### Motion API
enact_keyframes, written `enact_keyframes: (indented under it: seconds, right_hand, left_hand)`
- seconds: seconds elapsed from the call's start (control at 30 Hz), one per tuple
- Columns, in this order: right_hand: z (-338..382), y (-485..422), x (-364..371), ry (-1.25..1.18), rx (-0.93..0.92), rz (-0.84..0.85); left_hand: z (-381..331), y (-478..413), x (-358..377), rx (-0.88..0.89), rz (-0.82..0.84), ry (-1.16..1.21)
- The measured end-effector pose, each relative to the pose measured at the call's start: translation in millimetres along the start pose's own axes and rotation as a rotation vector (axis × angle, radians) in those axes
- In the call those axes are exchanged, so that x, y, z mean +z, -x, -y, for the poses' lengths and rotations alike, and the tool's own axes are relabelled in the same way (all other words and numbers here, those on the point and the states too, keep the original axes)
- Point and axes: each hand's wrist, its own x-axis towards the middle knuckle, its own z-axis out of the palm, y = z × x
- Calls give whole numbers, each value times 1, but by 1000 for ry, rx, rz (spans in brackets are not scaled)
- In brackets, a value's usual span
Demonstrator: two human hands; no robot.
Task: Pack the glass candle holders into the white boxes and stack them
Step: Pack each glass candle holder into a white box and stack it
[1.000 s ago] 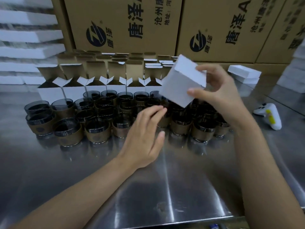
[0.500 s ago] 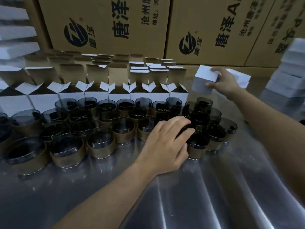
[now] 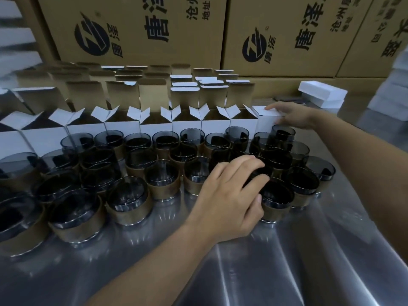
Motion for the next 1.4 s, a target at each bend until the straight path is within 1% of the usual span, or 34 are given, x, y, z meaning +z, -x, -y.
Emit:
enact_keyframes:
  seconds: [0.1, 0.2, 0.27, 0.37, 0.4, 0.47, 0.5, 0.57, 0.7, 0.87, 1.1, 1.23, 1.3, 1.4]
  right_hand:
    - [2, -1, 4, 38, 0, -46]
    - [11, 1, 6, 111, -2, -52]
    - [21, 2, 6, 134, -48, -128]
    - [37, 9, 10, 9, -129, -271]
    - [42, 13, 13, -13, -176, -266]
    - [48, 15, 21, 56, -255, -203]
    - [50, 15, 25, 103, -267, -174]
    - [53, 15, 31, 145, -245, -137]
    - [57, 14, 39, 176, -275, -112]
    - [54, 11, 49, 332, -296, -87]
    - [64, 21, 36, 195, -324, -309]
    - [88, 49, 21, 51, -344, -445]
    - [107, 70, 18, -13, -357, -474]
    - [139, 104, 23, -14, -379, -440]
  left_hand:
    - [1, 0, 2, -10, -12, 0]
    - [2, 0, 4, -27, 1, -12]
    - [2, 0, 5, -50, 19, -20]
    - [4, -1, 6, -66, 45, -38]
    - [5, -1, 6, -64, 56, -46]
    - [5, -1, 5, -58, 72, -64]
    - [5, -1, 5, -52, 75, -75]
    - [4, -2, 4, -7, 83, -115]
    - [0, -3, 7, 209, 80, -191]
    - [1, -3, 11, 268, 118, -242]
    - [0, -4, 12, 305, 88, -332]
    - [-1, -4, 11, 314, 91, -365]
    - [-2, -4, 9, 333, 82, -372]
    - [-5, -3, 4, 336, 26, -336]
